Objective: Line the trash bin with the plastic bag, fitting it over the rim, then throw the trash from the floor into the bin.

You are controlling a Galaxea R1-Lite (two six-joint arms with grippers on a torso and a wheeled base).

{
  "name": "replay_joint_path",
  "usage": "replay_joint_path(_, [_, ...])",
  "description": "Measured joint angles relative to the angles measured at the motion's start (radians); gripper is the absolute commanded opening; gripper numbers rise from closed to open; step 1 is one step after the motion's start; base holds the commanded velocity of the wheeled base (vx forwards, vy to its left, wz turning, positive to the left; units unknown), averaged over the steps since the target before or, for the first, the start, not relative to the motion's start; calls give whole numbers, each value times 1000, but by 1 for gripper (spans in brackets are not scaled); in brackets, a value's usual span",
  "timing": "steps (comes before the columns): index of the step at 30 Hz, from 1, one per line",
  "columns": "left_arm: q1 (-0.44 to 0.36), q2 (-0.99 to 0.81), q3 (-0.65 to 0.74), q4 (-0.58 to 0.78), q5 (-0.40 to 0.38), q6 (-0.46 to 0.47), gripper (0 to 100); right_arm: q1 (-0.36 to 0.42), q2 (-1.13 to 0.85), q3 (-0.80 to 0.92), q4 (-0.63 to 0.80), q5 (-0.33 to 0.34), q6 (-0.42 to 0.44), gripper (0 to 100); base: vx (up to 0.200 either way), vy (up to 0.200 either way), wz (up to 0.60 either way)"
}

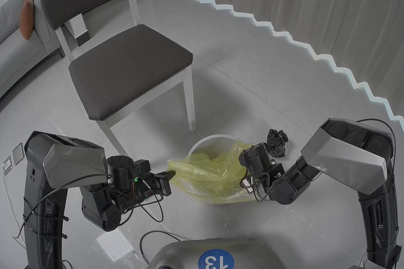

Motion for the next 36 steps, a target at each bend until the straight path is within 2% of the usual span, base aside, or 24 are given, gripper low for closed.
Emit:
replay_joint_path(19, [5,2,-5,-3,53,1,0,-14,-104,39,5,-27,-16,100,0,0,0])
replay_joint_path(31, [23,20,-11,13,56,30,0,-9,-190,93,0,-27,-27,100,0,0,0])
replay_joint_path(32, [23,22,-11,24,56,31,100,-8,-196,97,-1,-27,-27,100,0,0,0])
replay_joint_path(36, [25,25,-5,39,56,31,100,-9,-211,104,-1,-27,-27,100,0,0,0])
